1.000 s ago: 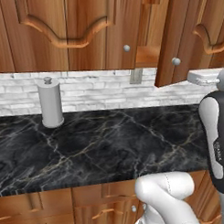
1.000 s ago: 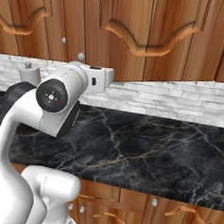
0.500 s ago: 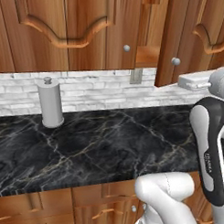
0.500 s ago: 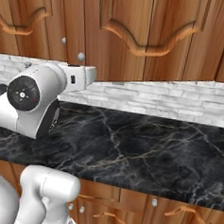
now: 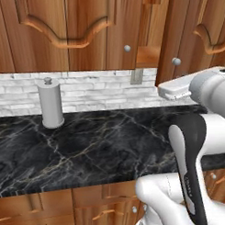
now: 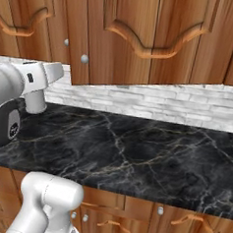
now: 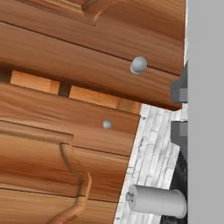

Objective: Open the cabinet directly in front. Then move the liquor and the mug to the dining counter with the candle on it.

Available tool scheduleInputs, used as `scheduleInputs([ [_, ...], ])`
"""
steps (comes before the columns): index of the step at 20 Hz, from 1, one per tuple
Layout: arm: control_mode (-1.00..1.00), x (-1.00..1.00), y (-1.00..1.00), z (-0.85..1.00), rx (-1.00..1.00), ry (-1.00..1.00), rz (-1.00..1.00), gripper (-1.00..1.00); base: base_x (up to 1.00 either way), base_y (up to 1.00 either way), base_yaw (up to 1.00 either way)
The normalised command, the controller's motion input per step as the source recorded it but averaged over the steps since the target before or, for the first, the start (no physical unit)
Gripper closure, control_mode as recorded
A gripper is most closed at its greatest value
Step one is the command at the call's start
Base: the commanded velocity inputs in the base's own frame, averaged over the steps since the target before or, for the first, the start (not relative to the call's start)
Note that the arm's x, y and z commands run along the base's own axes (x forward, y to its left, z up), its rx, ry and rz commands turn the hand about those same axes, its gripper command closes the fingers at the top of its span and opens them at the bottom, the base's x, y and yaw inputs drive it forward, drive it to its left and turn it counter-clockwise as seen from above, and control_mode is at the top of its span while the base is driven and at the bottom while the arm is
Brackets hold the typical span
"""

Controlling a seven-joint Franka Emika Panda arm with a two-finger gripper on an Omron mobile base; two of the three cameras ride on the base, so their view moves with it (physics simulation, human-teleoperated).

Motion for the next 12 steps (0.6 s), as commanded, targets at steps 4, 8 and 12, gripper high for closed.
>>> scheduleInputs([
  [4,-1.0,-0.36,0.45,0.1,-0.24,0.09,0.0,-1.0,0.0,0.0,0.0],
  [8,-1.0,-0.09,0.12,0.0,-0.49,0.11,-0.01,-1.0,0.0,0.0,0.0],
  [12,-1.0,0.0,0.01,0.0,-0.52,0.08,-0.11,-1.0,0.0,0.0,0.0],
])
